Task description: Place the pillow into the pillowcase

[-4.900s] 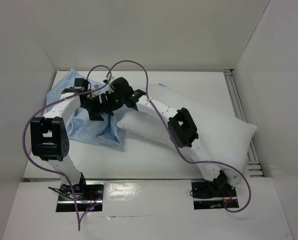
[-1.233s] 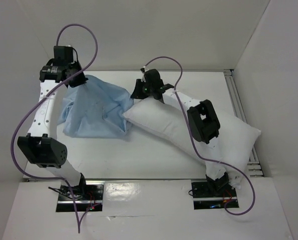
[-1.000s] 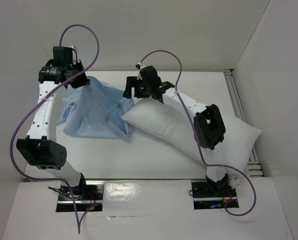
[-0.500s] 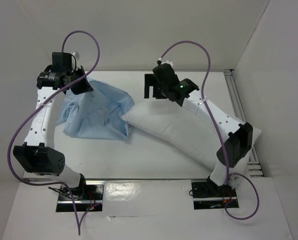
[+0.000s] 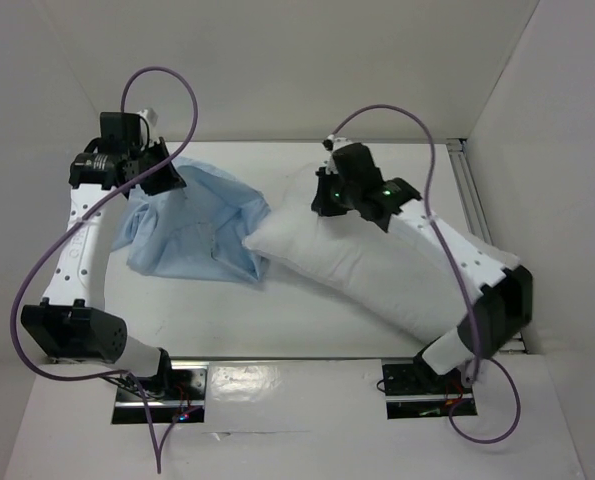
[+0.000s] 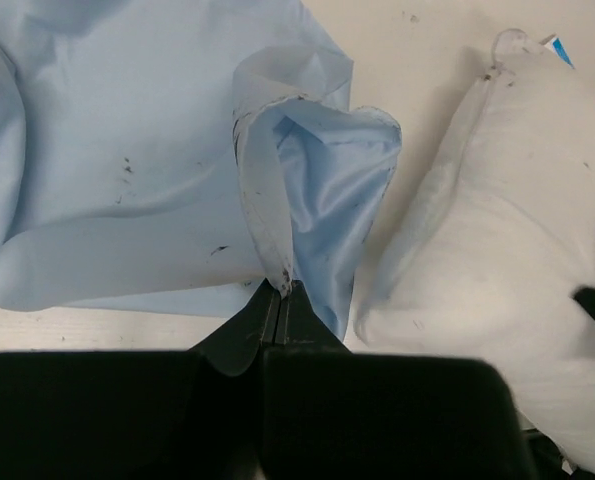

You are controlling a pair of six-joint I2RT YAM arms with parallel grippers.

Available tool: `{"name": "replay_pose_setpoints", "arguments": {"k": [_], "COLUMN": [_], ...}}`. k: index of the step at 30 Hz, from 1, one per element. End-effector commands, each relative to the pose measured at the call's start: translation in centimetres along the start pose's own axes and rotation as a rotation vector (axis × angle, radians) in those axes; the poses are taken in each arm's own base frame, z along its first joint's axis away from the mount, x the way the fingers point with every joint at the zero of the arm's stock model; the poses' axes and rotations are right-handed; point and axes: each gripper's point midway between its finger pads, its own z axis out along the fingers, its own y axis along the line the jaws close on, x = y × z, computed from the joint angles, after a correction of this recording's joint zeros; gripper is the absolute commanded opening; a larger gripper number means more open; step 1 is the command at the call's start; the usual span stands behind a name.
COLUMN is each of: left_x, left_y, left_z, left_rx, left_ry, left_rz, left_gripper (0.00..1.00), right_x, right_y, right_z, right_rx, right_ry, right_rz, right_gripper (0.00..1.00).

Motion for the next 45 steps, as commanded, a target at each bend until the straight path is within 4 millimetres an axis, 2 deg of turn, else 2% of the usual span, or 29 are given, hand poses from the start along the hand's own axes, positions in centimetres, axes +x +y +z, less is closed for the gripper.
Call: {"name": "replay_pose_setpoints", "arguments": {"k": [1, 3, 9, 12, 16, 18, 23, 24, 26, 27, 29, 30, 31, 33, 34, 36, 37, 38, 40, 41, 42, 43, 44, 45], "left_x": [-1.4, -0.9, -0.2, -0.2, -0.2, 0.1, 0.8, 0.8, 0.9, 1.3, 1.4, 1.6, 1.8, 1.7, 2.3, 2.7, 2.6, 2.8, 2.7, 3.1, 3.0, 3.0, 3.0, 3.1], "left_y": [-0.8, -1.1, -1.4, -1.2, -1.2, -1.0, -0.1, -0.1, -0.1, -0.1, -0.3, -0.3, 0.0, 0.2, 0.4, 0.6, 0.4, 0.5, 0.1, 0.1, 0.0, -0.3, -0.3, -0.3], "left_z": [-2.1, -1.9, -1.6, -1.6, -1.6, -1.1, -0.6, -0.6, -1.2, -0.9, -1.6, -1.7, -1.7, -2.5, -2.4, -2.6, -3.1, -3.4, -3.9, -3.8, -4.2, -4.6, -4.6, -5.0], "left_rx": [0.037, 0.059, 0.082, 0.073, 0.073, 0.067, 0.029, 0.029, 0.032, 0.038, 0.051, 0.052, 0.037, 0.024, 0.02, 0.016, 0.022, 0.023, 0.041, 0.05, 0.054, 0.069, 0.068, 0.069], "left_ry": [-0.088, -0.068, -0.039, -0.042, -0.042, -0.025, -0.008, -0.008, -0.018, -0.003, -0.012, -0.012, -0.008, -0.034, -0.023, -0.015, -0.028, -0.033, -0.042, -0.029, -0.042, -0.049, -0.05, -0.051], "left_rz": [0.008, 0.007, 0.005, 0.005, 0.005, 0.001, -0.005, 0.004, 0.006, 0.004, 0.016, 0.016, 0.014, 0.008, 0.006, 0.004, 0.007, 0.017, 0.02, 0.019, 0.03, 0.033, 0.044, 0.044], "left_gripper": [0.0, 0.0, 0.0, 0.0, 0.0, 0.0, 0.0, 0.0, 0.0, 0.0, 0.0, 0.0, 0.0, 0.0, 0.0, 0.0, 0.0, 0.0, 0.0, 0.0, 0.0, 0.0, 0.0, 0.0], "right_x": [-4.7, -3.3, 0.3, 1.6, 3.7, 4.0, 4.2, 4.9, 4.2, 4.3, 2.8, 1.7, 1.1, -1.0, -1.6, -3.2, -3.7, -4.6, -5.3, -5.0, -5.9, -6.7, -6.6, -7.5], "right_y": [4.8, 5.7, 6.9, 7.2, 9.6, 11.2, 13.2, 13.9, 14.4, 14.9, 15.4, 15.3, 15.4, 15.7, 15.2, 15.2, 14.7, 14.8, 14.3, 13.2, 13.7, 13.0, 12.5, 12.7], "right_z": [-9.8, -12.2, -14.5, -14.9, -15.6, -16.3, -16.5, -16.2, -15.6, -14.6, -13.8, -12.2, -11.6, -10.9, -9.4, -9.0, -7.7, -7.6, -6.2, -4.1, -4.1, -3.2, -2.0, -2.0], "right_rx": [-0.316, -0.401, -0.527, -0.561, -0.688, -0.726, -0.773, -0.793, -0.78, -0.787, -0.766, -0.737, -0.732, -0.725, -0.705, -0.705, -0.688, -0.693, -0.678, -0.649, -0.653, -0.625, -0.618, -0.609], "right_ry": [-0.237, -0.212, -0.104, -0.085, -0.01, -0.001, 0.03, 0.065, 0.043, 0.046, -0.004, -0.031, -0.045, -0.087, -0.084, -0.113, -0.112, -0.126, -0.105, -0.057, -0.072, -0.077, -0.049, -0.07], "right_rz": [-0.153, -0.22, -0.278, -0.285, -0.336, -0.363, -0.43, -0.438, -0.457, -0.473, -0.49, -0.496, -0.493, -0.499, -0.486, -0.481, -0.471, -0.469, -0.445, -0.422, -0.417, -0.398, -0.374, -0.365], "right_gripper": [0.0, 0.0, 0.0, 0.0, 0.0, 0.0, 0.0, 0.0, 0.0, 0.0, 0.0, 0.0, 0.0, 0.0, 0.0, 0.0, 0.0, 0.0, 0.0, 0.0, 0.0, 0.0, 0.0, 0.0]}}
